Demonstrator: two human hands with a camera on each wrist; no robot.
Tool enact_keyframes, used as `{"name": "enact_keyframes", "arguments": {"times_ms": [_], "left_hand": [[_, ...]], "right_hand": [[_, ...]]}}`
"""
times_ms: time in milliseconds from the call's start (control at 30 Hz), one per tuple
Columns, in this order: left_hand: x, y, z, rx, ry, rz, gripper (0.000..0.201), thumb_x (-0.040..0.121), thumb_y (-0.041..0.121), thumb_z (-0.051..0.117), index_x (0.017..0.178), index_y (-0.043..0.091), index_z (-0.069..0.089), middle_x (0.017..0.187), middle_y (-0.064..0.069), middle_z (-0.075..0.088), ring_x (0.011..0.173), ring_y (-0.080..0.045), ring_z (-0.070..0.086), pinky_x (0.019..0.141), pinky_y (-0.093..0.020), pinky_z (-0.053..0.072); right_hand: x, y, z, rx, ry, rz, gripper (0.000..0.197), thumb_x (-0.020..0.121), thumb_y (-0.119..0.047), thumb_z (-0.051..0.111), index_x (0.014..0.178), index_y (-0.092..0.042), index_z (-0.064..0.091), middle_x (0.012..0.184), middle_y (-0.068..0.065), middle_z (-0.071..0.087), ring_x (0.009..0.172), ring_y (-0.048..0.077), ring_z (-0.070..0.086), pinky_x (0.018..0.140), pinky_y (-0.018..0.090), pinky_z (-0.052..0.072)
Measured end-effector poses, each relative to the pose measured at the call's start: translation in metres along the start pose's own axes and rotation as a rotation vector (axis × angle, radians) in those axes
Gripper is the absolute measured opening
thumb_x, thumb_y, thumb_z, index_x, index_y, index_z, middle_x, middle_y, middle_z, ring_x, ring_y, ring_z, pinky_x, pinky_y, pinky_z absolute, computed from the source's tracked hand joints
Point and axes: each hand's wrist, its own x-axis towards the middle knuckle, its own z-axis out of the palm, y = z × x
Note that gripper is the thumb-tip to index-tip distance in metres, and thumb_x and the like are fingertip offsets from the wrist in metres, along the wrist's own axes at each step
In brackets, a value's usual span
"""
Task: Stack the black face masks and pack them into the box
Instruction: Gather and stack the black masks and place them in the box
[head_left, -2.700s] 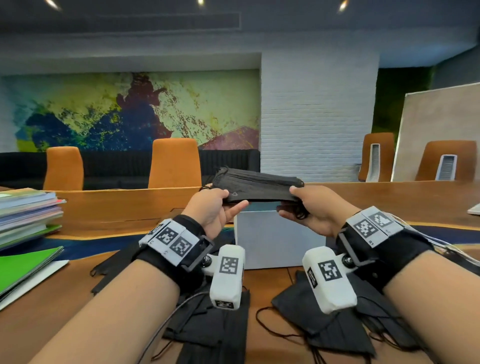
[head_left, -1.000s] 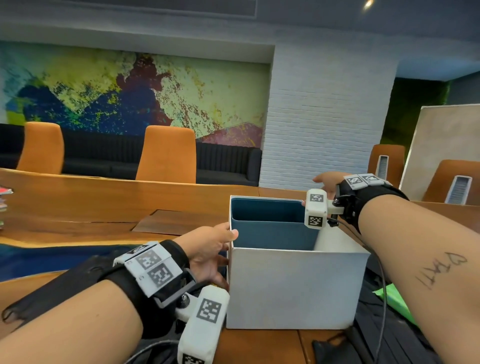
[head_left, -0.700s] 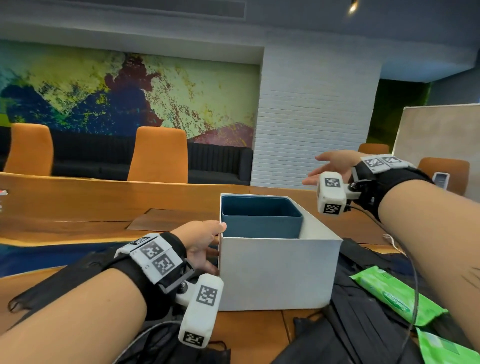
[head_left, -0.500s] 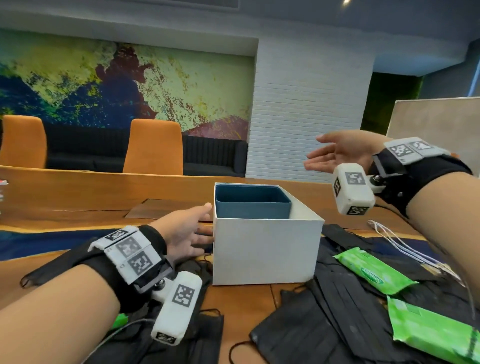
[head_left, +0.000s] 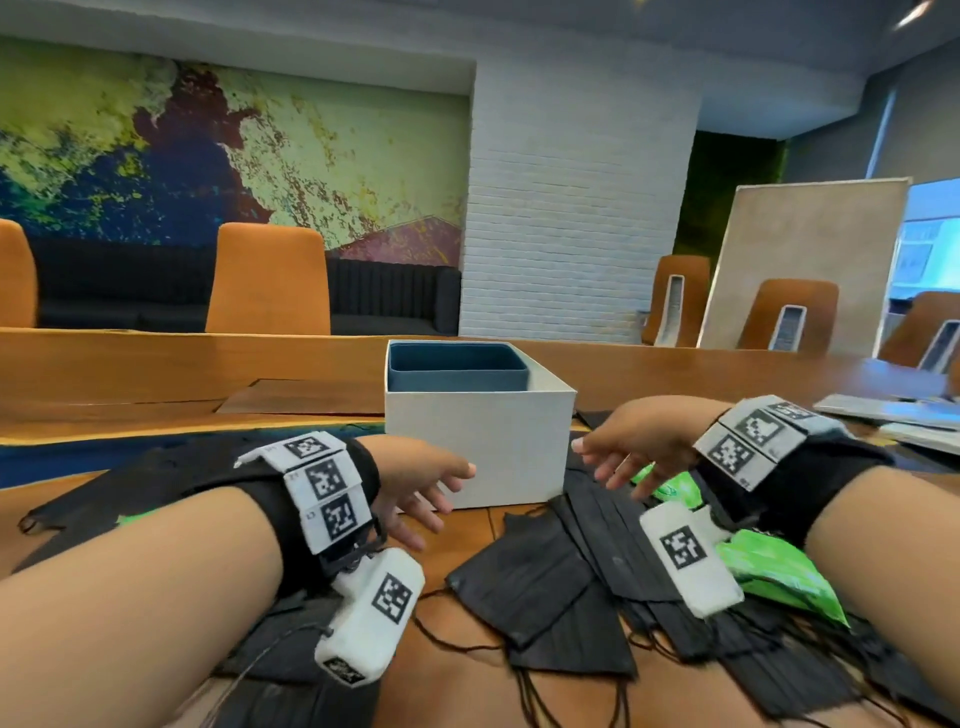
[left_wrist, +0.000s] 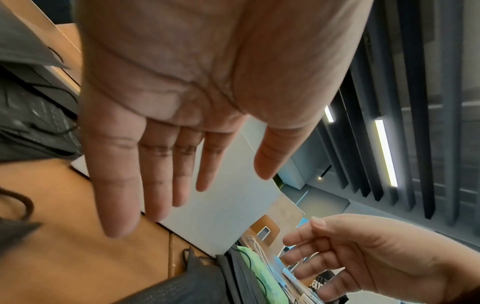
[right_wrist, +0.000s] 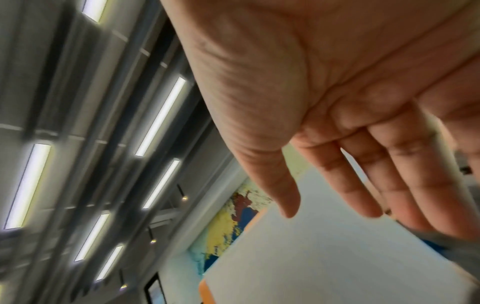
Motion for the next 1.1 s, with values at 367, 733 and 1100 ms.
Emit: {"name": "enact_keyframes", "arguments": {"times_ms": [367, 733, 1100], "left_hand": [[0.040, 0.024, 0.053, 0.264, -0.038, -0.224, 0.032, 0.097, 0.031, 0.051, 0.083, 0.001, 0.053, 0.078, -0.013, 0.055, 0.066, -0.024, 0.057, 0.091, -0.037, 0.051], [0.064, 0.041, 0.075, 0.503, -0.102, -0.225, 0.028, 0.093, 0.033, 0.058, 0.101, 0.007, 0.052, 0.071, -0.006, 0.052, 0.058, -0.016, 0.046, 0.073, -0.027, 0.042], [0.064, 0.048, 0.085, 0.694, -0.121, -0.107, 0.045, 0.090, 0.031, 0.062, 0.127, 0.004, 0.056, 0.124, -0.009, 0.062, 0.106, -0.021, 0.062, 0.090, -0.031, 0.047]], "right_hand": [[0.036, 0.040, -0.014, -0.182, 0.008, 0.207, 0.062, 0.092, -0.049, 0.053, 0.126, 0.002, 0.050, 0.115, 0.017, 0.062, 0.105, 0.028, 0.064, 0.068, 0.035, 0.052], [0.057, 0.047, -0.014, -0.419, -0.040, 0.217, 0.048, 0.089, -0.049, 0.058, 0.109, -0.006, 0.051, 0.114, 0.010, 0.068, 0.098, 0.025, 0.065, 0.084, 0.036, 0.050], [0.061, 0.054, -0.008, -0.595, -0.044, 0.176, 0.040, 0.089, -0.039, 0.063, 0.061, -0.012, 0.056, 0.039, -0.005, 0.055, 0.046, 0.013, 0.050, 0.055, 0.025, 0.042]]}}
